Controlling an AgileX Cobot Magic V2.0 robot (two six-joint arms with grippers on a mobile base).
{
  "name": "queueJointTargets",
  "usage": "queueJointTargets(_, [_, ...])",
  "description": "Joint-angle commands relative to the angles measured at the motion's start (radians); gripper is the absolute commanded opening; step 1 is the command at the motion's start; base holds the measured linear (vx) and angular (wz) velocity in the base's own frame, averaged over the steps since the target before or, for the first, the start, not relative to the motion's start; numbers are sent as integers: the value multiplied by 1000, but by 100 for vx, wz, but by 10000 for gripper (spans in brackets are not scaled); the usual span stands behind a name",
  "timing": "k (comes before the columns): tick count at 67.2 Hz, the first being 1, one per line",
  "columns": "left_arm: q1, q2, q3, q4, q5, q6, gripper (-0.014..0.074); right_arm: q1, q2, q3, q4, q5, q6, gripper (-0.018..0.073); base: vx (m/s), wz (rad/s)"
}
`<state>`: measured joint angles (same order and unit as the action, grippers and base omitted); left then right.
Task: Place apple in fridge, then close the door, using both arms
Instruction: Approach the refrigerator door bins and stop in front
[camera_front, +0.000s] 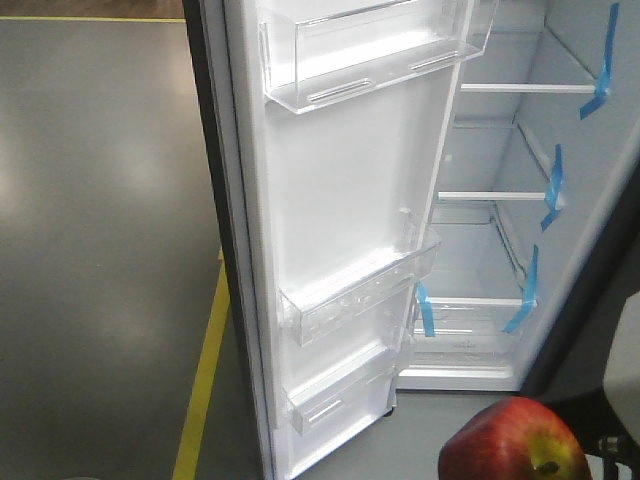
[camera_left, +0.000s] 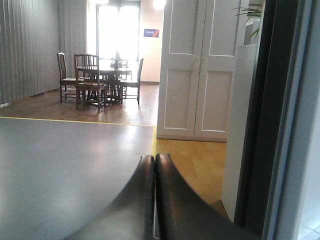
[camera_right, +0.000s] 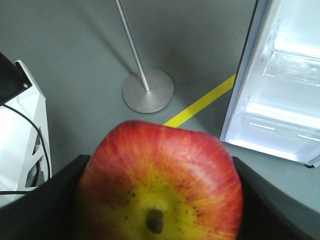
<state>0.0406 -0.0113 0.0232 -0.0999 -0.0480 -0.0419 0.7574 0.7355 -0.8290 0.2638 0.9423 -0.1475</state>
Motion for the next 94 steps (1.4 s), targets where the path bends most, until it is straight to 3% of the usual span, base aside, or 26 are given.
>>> queueJointTargets(1, [0, -14, -15, -1, -69, -11, -6, 1, -5, -28, 9, -60, -9, 115, 9, -4])
queueJointTargets(94, [0, -14, -15, -1, -69, -11, -6, 1, -5, -28, 9, -60, -9, 115, 9, -4])
